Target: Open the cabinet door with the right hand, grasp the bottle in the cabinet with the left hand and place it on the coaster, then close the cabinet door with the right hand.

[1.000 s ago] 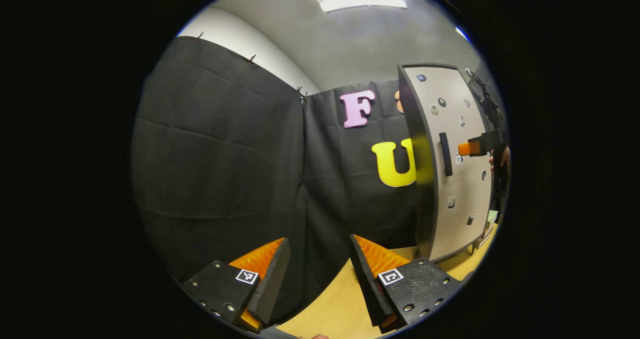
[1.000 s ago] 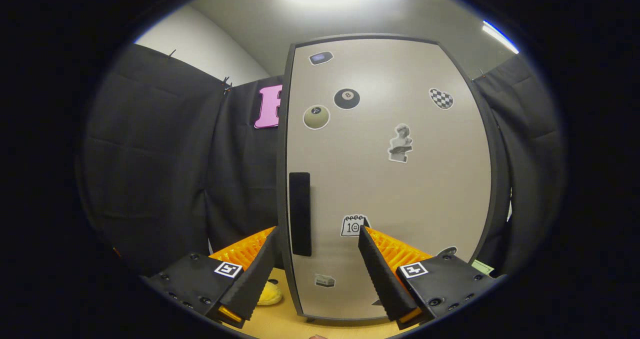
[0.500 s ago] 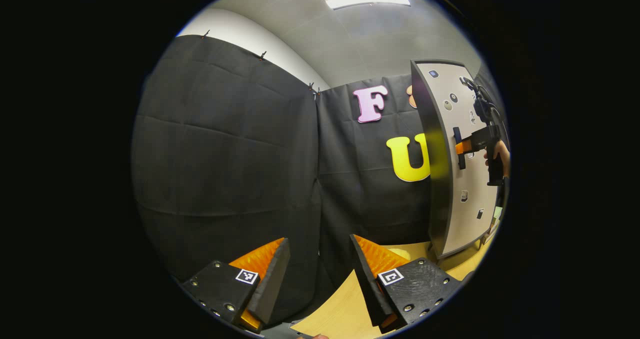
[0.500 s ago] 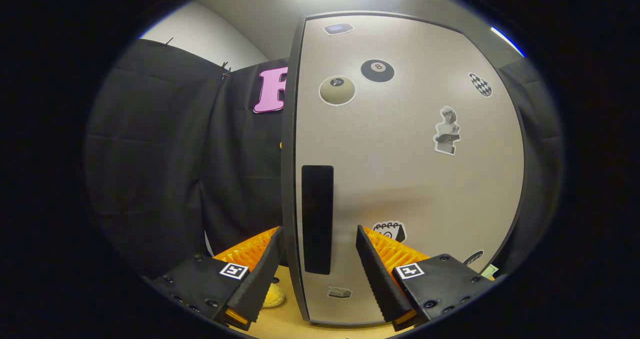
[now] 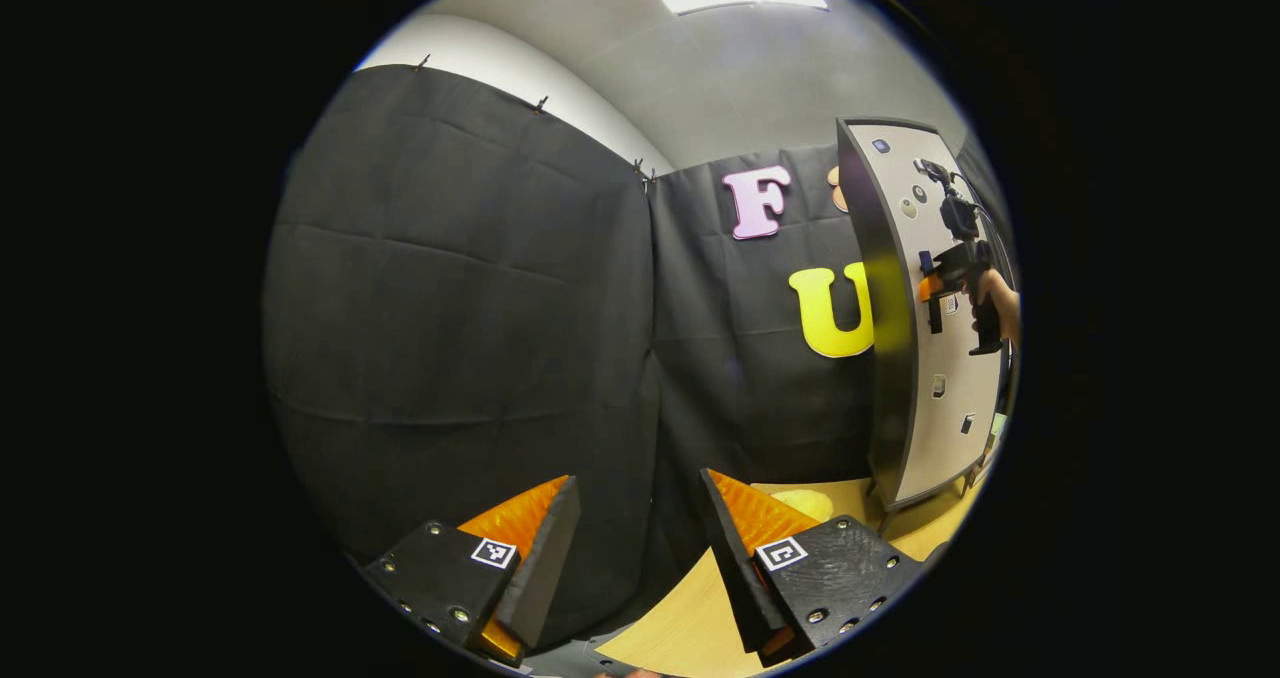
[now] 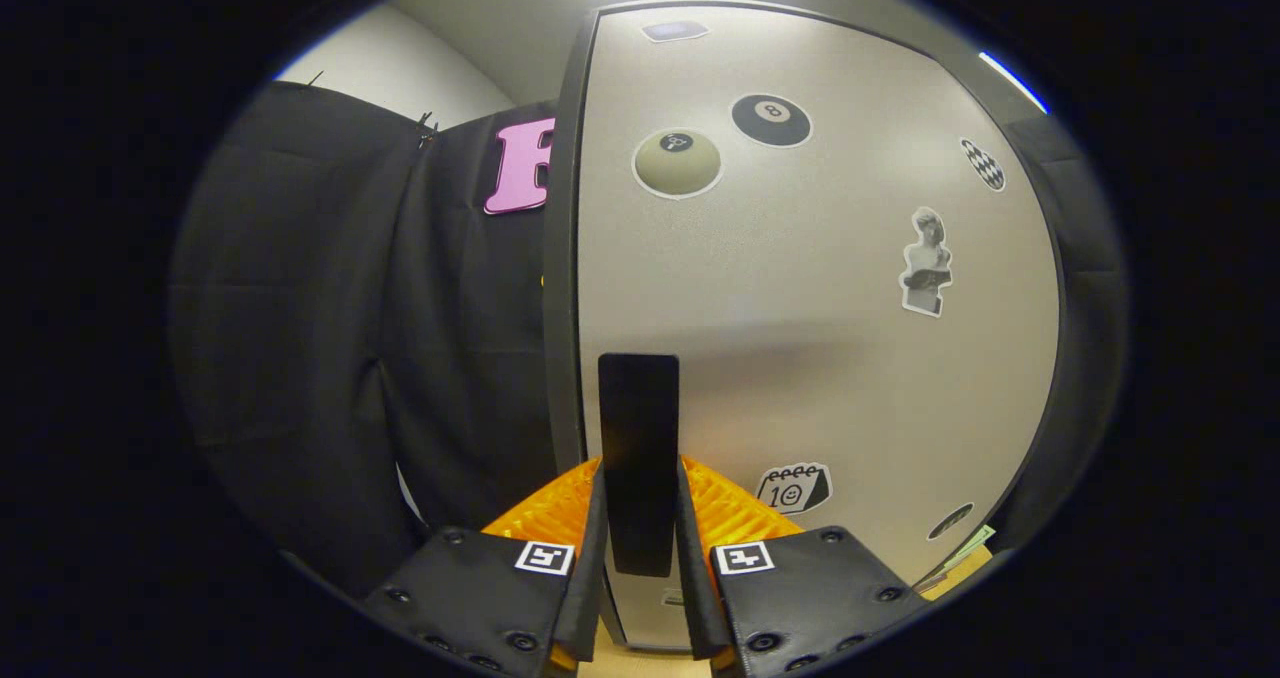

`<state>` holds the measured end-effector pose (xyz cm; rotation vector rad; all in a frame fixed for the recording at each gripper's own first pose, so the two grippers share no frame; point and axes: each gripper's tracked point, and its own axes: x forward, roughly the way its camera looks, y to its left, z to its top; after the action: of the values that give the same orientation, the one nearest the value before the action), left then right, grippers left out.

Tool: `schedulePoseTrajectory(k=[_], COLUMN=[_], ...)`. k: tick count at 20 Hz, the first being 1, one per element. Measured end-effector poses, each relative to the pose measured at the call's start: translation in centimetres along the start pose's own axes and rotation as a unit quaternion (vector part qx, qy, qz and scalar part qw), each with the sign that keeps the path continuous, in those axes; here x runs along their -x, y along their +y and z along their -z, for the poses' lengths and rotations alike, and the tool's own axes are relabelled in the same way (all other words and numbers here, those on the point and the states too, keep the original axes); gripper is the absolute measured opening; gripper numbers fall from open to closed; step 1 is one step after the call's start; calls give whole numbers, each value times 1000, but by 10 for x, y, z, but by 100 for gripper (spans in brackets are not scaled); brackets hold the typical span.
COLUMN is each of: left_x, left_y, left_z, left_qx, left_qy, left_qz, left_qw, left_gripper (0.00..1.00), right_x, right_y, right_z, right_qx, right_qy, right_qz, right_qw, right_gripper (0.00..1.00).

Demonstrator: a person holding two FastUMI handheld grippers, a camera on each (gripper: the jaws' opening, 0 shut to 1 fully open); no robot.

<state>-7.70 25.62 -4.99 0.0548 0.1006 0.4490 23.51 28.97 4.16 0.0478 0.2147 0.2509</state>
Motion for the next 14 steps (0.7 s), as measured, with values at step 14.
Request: schedulePoseTrajectory(k=[14], left_x=[-9], left_y=[-14], left_z=[-5], left_qx=[8], left_qy=[-20], left_qz=[63], left_qw=[998], left_gripper=[67], right_x=[29], right_y=[-2], right_z=[3], right_qx=[7], right_qy=[28], right_qz=[-69], right_qw=[997], right_gripper=[17])
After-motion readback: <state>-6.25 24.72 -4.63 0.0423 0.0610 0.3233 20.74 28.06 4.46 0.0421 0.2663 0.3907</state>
